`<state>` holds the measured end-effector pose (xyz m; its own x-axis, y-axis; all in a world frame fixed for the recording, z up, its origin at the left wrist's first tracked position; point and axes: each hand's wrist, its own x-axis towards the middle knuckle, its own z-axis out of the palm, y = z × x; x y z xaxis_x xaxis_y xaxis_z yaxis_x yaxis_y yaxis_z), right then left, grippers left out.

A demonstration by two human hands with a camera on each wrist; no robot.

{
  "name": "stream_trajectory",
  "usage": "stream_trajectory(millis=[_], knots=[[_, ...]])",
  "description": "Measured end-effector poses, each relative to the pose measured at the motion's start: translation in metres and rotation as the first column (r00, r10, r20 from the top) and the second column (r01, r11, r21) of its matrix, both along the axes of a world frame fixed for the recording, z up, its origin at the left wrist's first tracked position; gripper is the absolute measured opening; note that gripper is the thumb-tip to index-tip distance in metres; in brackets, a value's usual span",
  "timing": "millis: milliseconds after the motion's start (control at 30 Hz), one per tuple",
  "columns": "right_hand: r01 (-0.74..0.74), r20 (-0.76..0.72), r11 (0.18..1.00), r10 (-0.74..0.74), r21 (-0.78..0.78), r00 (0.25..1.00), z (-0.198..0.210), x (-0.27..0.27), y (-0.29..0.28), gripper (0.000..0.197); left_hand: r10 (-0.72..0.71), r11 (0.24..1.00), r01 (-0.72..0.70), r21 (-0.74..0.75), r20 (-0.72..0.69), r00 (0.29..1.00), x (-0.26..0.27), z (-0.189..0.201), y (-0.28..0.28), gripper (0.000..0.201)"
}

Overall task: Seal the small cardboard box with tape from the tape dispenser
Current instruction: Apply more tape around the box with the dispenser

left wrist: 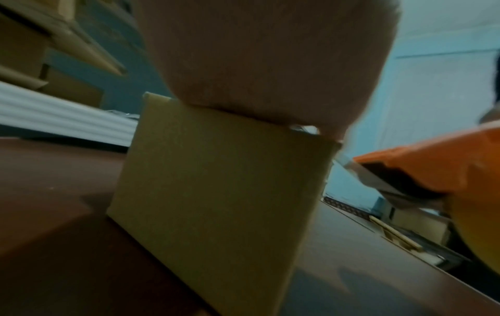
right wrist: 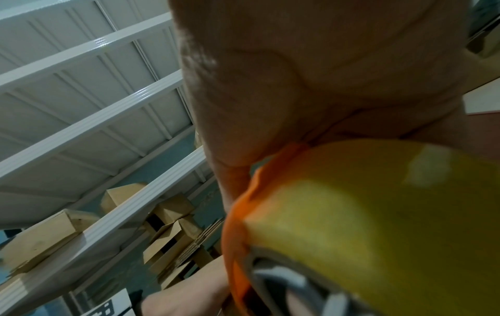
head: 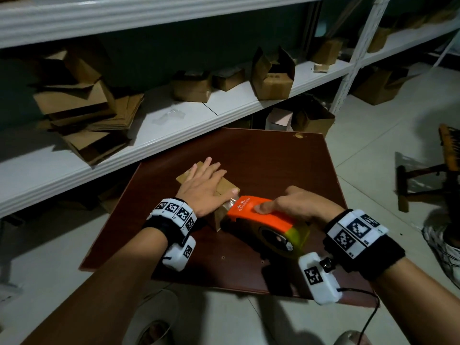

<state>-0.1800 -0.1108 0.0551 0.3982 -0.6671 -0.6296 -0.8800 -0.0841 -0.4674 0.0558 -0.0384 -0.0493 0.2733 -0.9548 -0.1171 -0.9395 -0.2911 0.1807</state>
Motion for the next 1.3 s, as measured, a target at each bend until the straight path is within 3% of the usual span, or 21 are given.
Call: stream_trajectory(millis=[100, 200, 400, 533, 633, 733, 867, 1033, 1300], knots=[[0.021, -0.001, 1.000, -0.020, 0.005, 1.000, 0.000, 0.000, -0.002, 0.095, 0.014, 0.999, -0.013, -0.032, 0.035, 0.999, -0.006, -0.002, 0.000, 0.106], [0.022, -0.008, 1.000, -0.022, -0.003, 1.000, -0.001, -0.001, -0.004, 0.093, 0.024, 0.998, -0.021, -0.064, 0.060, 0.998, -0.010, -0.004, -0.003, 0.088], [0.001, -0.041, 1.000, -0.001, -0.009, 0.999, -0.003, 0.000, -0.008, 0.085, -0.138, 0.976, 0.135, -0.169, -0.008, 0.990, -0.017, -0.013, -0.009, 0.052], [0.000, -0.043, 1.000, 0.000, 0.010, 0.999, -0.005, 0.000, -0.009, 0.081, -0.121, 0.979, 0.117, -0.165, -0.012, 0.993, -0.012, -0.017, -0.012, 0.061], [0.008, -0.036, 1.000, -0.008, 0.006, 0.999, 0.001, -0.004, -0.013, 0.087, -0.109, 0.980, 0.108, -0.165, 0.000, 0.994, -0.011, -0.019, -0.014, 0.057], [0.043, -0.002, 0.999, -0.043, -0.032, 0.999, 0.008, -0.010, -0.019, 0.098, -0.089, 0.983, 0.089, -0.161, 0.007, 0.996, -0.012, -0.019, -0.017, 0.069], [0.041, 0.005, 0.999, -0.041, -0.033, 0.999, 0.008, -0.012, -0.020, 0.096, -0.089, 0.984, 0.093, -0.153, 0.033, 0.996, -0.016, -0.017, -0.015, 0.087], [0.038, 0.003, 0.999, -0.038, -0.006, 0.999, 0.012, -0.011, -0.022, 0.107, -0.085, 0.982, 0.092, -0.166, 0.053, 0.995, -0.015, -0.019, -0.014, 0.091], [0.062, 0.010, 0.998, -0.061, -0.018, 0.998, 0.018, -0.018, -0.025, 0.100, -0.073, 0.984, 0.079, -0.161, 0.040, 0.997, -0.014, -0.017, -0.014, 0.092]])
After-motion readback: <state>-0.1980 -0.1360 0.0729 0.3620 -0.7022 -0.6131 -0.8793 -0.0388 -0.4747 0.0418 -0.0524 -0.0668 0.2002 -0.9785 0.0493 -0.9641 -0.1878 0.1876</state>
